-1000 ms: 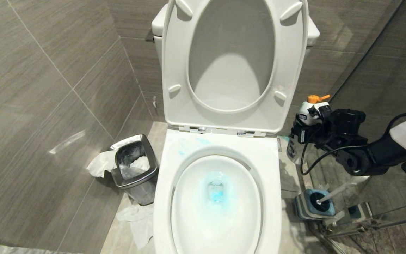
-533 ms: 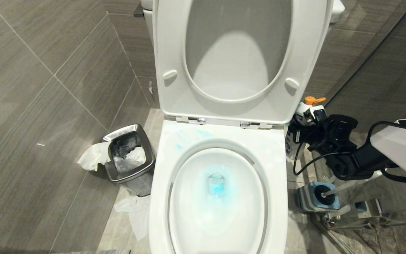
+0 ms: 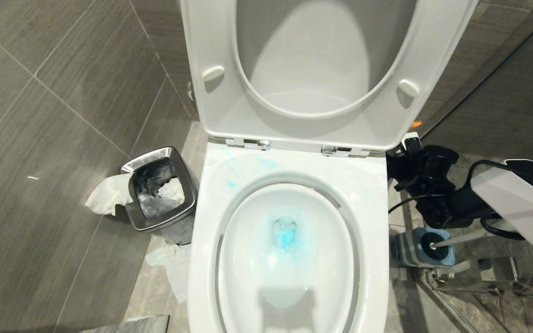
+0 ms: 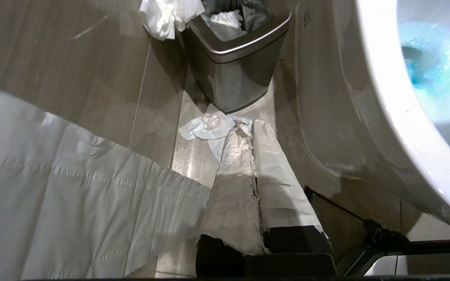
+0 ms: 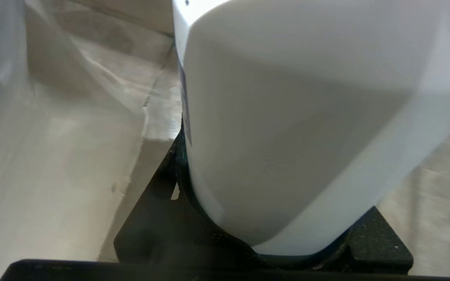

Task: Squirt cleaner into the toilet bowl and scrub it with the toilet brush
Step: Place the cleaning agent on the floor

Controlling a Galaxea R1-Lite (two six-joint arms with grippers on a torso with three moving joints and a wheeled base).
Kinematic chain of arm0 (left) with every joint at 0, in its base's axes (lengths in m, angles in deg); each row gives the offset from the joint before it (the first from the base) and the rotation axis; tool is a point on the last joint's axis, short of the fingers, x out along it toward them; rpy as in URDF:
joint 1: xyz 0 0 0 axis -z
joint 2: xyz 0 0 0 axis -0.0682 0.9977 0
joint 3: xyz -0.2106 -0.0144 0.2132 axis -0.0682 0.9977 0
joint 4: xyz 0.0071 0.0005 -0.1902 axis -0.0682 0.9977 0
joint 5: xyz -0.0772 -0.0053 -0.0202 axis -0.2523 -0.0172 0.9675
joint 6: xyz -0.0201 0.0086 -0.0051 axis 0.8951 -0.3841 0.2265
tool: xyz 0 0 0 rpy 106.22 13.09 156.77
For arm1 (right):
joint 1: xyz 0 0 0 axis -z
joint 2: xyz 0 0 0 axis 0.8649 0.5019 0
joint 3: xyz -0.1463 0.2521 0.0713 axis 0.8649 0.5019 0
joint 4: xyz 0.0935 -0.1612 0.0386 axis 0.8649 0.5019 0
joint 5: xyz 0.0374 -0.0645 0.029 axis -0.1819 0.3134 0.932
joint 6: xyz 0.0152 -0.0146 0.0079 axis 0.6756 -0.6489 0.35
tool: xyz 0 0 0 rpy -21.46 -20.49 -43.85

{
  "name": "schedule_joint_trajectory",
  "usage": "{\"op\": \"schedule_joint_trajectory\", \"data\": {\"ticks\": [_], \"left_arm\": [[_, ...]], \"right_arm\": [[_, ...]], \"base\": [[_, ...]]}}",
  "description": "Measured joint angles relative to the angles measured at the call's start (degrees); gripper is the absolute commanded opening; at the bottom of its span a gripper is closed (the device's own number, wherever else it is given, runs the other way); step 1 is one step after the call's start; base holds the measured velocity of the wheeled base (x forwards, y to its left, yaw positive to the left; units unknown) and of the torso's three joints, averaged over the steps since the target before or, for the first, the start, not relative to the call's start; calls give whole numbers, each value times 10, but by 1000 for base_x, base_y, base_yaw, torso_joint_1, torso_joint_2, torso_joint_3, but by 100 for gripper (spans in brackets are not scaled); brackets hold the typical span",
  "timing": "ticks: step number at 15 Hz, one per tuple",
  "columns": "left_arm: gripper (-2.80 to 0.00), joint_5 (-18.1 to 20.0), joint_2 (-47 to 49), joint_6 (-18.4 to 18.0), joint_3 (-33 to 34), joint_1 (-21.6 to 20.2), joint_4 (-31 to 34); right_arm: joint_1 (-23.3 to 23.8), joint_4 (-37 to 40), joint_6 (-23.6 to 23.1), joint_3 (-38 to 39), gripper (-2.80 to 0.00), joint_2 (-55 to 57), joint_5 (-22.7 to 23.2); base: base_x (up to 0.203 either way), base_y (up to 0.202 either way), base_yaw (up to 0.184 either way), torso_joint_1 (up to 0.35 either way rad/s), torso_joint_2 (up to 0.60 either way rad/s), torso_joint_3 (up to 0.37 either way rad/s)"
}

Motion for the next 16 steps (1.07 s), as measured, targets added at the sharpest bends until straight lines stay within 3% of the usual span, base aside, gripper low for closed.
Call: {"op": "schedule_joint_trajectory", "data": {"ticks": [16], "left_arm": [[-280,0,0,3,0,0,-1]], "right_arm": [[-42,-63,0,-159,-280,63,-33]], "base": [[0,0,0,1,2,-175]]}}
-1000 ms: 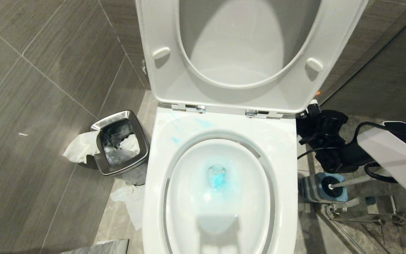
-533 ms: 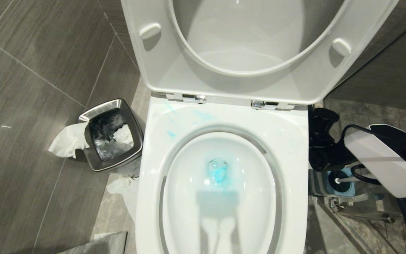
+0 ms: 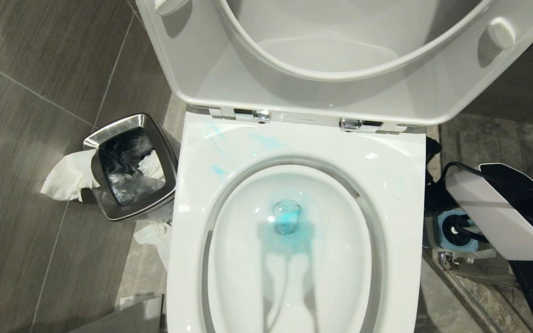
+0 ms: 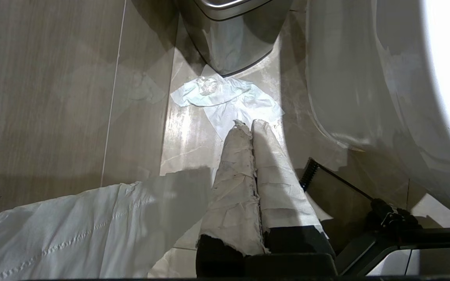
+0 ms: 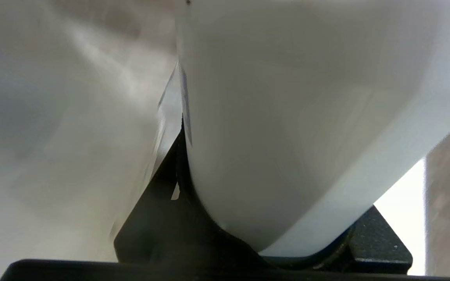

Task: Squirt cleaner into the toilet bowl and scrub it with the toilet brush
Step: Place the cleaning agent on the floor

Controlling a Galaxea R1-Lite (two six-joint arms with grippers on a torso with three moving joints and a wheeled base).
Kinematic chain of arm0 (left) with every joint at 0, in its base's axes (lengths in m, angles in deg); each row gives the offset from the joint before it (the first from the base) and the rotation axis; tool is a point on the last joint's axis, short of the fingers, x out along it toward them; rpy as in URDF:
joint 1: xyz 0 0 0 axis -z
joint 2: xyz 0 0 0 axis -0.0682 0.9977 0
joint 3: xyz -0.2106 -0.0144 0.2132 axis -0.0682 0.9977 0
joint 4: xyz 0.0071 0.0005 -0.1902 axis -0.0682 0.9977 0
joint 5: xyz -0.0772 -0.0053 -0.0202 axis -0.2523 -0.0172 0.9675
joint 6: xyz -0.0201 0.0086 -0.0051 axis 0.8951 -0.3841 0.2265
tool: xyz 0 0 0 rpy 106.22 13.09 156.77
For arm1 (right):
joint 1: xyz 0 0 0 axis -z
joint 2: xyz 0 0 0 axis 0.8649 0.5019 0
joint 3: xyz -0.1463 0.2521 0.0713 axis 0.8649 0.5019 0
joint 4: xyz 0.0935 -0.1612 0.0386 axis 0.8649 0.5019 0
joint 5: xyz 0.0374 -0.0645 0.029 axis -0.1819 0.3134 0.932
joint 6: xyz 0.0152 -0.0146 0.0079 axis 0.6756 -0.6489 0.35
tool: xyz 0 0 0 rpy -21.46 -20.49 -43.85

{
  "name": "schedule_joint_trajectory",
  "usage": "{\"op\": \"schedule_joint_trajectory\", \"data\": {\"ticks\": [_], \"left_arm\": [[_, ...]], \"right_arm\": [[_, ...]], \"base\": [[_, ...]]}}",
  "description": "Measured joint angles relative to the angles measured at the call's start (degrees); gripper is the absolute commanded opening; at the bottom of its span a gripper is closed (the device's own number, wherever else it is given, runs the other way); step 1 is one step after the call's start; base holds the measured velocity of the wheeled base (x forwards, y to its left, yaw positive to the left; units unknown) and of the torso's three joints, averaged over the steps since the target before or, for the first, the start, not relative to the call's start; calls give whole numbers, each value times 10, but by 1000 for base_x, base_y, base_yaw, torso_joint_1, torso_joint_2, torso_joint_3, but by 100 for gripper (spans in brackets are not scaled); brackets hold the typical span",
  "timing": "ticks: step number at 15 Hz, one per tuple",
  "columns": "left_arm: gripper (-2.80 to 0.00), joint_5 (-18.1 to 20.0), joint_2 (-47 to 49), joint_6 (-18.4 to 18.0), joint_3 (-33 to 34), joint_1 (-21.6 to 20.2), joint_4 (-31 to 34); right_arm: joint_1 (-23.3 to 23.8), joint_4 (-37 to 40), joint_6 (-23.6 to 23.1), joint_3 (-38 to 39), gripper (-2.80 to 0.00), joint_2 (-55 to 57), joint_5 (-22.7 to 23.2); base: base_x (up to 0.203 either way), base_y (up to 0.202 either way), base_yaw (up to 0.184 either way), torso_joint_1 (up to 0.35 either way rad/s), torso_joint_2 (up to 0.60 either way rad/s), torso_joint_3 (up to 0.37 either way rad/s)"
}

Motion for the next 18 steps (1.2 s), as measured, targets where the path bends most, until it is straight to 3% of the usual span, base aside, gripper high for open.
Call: {"op": "schedule_joint_trajectory", "data": {"ticks": [10,18], "left_arm": [[-280,0,0,1,0,0,0],[-280,0,0,2,0,0,0]], "right_arm": [[0,-28,-2,-72,-280,37,2],[0,-30,-5,-74,-280,41,-1]], "base": [[0,0,0,2,1,-55],[0,0,0,0,0,0]]}}
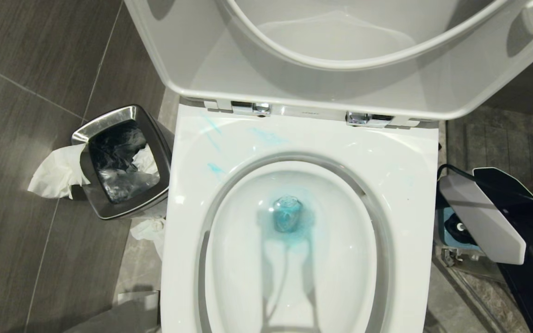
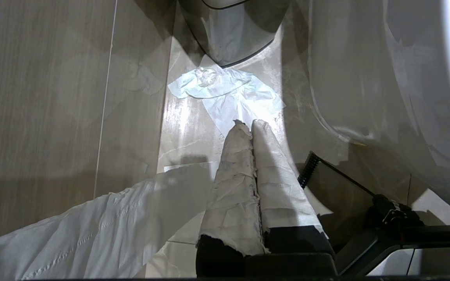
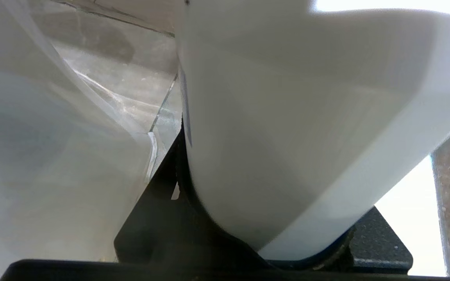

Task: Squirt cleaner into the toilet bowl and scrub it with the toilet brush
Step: Place the cleaning agent on the floor

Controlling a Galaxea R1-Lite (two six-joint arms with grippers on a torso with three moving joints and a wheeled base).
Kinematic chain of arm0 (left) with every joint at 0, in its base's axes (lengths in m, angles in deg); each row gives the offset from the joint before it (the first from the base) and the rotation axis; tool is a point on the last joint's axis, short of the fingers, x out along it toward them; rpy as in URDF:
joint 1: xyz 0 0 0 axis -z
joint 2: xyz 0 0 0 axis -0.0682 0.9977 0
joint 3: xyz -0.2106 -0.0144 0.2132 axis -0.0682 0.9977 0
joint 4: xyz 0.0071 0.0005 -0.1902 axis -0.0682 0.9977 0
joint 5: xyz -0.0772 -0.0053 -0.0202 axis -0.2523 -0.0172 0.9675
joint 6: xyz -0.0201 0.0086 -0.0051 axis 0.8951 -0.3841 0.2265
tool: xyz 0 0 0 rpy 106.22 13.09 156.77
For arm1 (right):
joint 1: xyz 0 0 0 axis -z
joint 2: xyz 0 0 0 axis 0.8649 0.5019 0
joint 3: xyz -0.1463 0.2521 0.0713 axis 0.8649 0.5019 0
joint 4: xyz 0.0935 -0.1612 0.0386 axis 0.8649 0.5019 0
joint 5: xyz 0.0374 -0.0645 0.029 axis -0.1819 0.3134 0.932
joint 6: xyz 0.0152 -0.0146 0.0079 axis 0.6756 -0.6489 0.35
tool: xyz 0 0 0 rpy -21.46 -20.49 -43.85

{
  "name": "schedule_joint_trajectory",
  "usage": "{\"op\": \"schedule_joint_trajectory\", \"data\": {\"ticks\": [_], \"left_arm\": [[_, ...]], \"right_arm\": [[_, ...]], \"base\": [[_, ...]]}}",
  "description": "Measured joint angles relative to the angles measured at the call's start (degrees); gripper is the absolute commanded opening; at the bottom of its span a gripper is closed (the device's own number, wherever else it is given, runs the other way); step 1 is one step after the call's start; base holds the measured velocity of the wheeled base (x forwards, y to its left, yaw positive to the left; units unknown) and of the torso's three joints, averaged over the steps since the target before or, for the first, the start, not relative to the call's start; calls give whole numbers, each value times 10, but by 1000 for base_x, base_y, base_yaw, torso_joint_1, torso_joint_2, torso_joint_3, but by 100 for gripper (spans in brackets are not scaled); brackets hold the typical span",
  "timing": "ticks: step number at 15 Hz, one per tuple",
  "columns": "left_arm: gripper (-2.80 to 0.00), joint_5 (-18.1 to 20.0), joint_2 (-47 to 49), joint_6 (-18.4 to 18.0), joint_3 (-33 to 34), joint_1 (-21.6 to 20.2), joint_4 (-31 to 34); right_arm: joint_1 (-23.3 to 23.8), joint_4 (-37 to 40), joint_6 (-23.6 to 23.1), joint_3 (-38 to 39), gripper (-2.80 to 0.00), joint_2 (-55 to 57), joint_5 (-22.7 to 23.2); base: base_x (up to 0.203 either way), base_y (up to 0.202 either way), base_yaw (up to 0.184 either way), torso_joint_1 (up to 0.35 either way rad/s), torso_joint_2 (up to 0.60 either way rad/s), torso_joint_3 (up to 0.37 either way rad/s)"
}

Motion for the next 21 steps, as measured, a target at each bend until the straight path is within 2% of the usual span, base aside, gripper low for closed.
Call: {"op": "schedule_joint_trajectory", "data": {"ticks": [11,14,21], "left_arm": [[-280,0,0,0,0,0,0],[-280,0,0,0,0,0,0],[-280,0,0,0,0,0,0]], "right_arm": [[1,-11,1,3,-280,17,-12],[1,-14,1,5,-280,21,-31],[-8,-42,-1,56,-280,12,-38]], "base": [[0,0,0,0,0,0],[0,0,0,0,0,0],[0,0,0,0,0,0]]}}
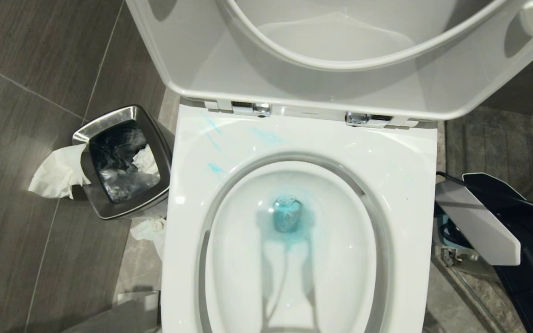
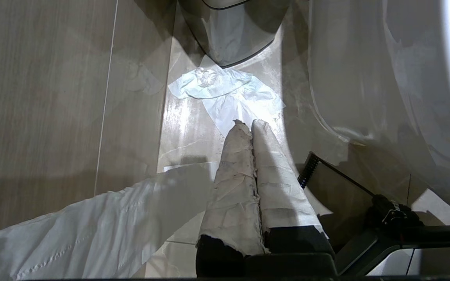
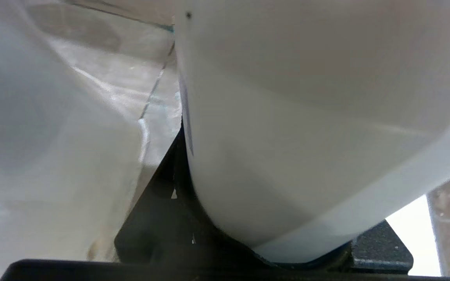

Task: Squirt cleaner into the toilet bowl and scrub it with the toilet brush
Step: Place the cleaning agent on the floor

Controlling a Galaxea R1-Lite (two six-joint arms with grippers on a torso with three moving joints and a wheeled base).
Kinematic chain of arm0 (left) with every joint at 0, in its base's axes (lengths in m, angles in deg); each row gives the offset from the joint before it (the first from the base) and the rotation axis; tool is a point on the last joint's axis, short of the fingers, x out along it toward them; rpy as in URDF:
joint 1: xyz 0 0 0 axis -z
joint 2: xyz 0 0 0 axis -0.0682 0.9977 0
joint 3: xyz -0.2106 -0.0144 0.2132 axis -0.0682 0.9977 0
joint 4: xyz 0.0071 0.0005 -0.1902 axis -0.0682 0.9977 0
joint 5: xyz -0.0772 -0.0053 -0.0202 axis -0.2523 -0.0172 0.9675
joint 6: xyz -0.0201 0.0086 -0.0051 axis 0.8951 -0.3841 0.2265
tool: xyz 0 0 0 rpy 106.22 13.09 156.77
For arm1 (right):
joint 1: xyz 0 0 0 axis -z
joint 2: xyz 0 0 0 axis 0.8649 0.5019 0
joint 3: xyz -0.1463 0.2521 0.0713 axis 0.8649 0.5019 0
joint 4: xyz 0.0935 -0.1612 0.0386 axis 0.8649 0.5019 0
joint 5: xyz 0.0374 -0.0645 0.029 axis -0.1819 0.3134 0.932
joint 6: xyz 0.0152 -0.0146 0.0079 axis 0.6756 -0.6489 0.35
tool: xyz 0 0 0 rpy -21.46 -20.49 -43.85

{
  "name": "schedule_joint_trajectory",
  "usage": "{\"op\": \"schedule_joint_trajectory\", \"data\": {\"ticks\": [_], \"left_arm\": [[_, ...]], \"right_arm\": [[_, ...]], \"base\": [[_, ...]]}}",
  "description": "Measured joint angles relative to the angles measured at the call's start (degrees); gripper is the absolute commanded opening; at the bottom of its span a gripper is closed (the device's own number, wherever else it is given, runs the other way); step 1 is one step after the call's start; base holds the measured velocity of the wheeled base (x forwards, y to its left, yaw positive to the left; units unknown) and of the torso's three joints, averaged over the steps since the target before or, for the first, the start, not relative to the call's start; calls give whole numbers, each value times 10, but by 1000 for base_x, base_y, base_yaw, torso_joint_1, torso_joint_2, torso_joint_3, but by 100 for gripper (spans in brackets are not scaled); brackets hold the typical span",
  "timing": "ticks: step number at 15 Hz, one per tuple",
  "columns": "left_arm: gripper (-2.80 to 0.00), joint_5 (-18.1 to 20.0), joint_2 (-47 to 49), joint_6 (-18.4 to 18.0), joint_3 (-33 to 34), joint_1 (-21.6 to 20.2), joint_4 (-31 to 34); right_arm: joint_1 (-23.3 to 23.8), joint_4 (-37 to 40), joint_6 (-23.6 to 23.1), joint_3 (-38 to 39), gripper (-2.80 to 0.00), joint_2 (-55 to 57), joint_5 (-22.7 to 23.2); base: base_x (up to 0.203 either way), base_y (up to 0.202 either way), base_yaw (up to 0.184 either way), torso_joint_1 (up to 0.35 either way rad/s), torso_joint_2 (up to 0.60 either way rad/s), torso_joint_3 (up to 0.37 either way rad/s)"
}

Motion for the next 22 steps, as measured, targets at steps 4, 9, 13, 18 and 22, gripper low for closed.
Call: {"op": "schedule_joint_trajectory", "data": {"ticks": [4,9,13,18,22], "left_arm": [[-280,0,0,0,0,0,0],[-280,0,0,0,0,0,1],[-280,0,0,0,0,0,1],[-280,0,0,0,0,0,0],[-280,0,0,0,0,0,0]], "right_arm": [[-1,5,0,30,-280,-21,1],[-1,2,0,42,0,-31,1],[0,1,1,46,0,-37,1],[-2,-1,2,107,0,-65,1],[-5,-7,3,212,0,-126,-22]], "base": [[0,0,0,0,0,0],[0,0,0,0,0,0],[0,0,0,0,0,0],[0,0,0,0,0,0],[0,0,0,0,0,0]]}}
